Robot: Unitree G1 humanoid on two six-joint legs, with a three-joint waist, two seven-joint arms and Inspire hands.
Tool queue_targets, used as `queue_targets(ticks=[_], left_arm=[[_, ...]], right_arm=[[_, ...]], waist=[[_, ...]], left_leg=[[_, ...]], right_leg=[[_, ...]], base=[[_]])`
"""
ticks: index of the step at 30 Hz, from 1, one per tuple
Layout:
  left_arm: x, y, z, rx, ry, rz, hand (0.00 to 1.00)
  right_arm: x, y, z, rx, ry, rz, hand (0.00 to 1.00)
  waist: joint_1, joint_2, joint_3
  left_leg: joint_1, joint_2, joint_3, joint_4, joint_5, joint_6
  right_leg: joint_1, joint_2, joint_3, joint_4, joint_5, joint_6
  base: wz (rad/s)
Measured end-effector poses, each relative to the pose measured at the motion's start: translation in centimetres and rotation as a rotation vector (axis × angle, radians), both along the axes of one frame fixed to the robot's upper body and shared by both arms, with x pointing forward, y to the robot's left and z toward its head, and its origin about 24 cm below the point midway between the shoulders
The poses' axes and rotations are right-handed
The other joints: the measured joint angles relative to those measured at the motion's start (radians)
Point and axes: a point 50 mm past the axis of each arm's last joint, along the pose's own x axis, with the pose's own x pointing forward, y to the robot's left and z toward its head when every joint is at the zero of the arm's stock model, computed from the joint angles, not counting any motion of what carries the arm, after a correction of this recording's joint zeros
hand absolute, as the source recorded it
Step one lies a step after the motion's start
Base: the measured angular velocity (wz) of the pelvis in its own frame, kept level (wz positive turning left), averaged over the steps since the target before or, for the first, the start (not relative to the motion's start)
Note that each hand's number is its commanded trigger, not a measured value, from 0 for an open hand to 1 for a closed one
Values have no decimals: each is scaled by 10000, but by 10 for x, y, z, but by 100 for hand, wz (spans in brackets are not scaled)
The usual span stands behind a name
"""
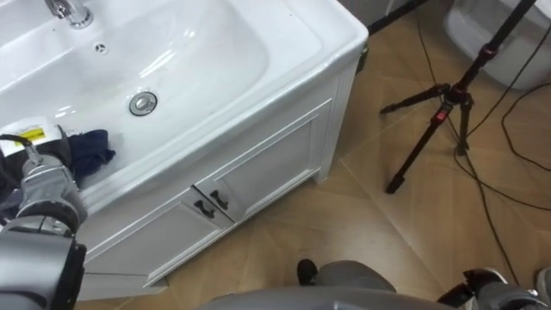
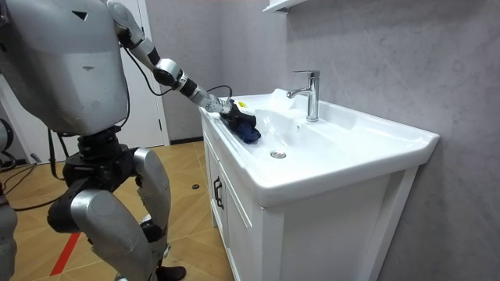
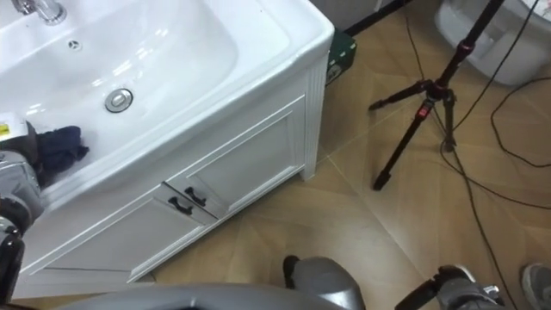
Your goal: Wipe basin
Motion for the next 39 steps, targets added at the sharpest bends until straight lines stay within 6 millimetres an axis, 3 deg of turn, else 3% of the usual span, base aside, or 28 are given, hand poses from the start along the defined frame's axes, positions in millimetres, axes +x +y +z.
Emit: queue_targets(ticks=[9, 24, 29, 35, 39], left_arm=[[-12, -2, -8, 184, 332, -375, 100], [-23, -10, -17, 110, 517, -701, 100], [-25, -13, -19, 205, 412, -894, 100], [-24, -15, -20, -538, -355, -106, 100], [-13, -13, -17, -1962, -1341, 1351, 100]], right_arm=[[4, 0, 1, -78, -31, 371, 0], [-5, -3, 0, 22, 37, 24, 0], [-5, -2, 0, 68, -53, 55, 0], [-5, -1, -1, 279, -380, -573, 0], [-5, -1, -1, 366, -474, -736, 0]], waist=[[48, 173, 5], [183, 217, 74], [154, 200, 85], [141, 174, 101], [162, 173, 100]], left_leg=[[233, 10, -235, -61, 12, -16], [948, -4, -319, -379, 10, -17], [1023, -9, -560, -373, 9, -19], [1081, -19, -559, -411, 8, -20], [964, -43, -586, -391, 8, -20]], right_leg=[[232, 16, -84, 15, -114, -230], [921, 49, -95, -46, -445, -318], [1060, 40, -171, -135, -450, -318], [1115, 2, -289, -145, -523, -310], [1087, -37, -366, -119, -550, -282]], base=[[2], [1], [5], [7], [10]])
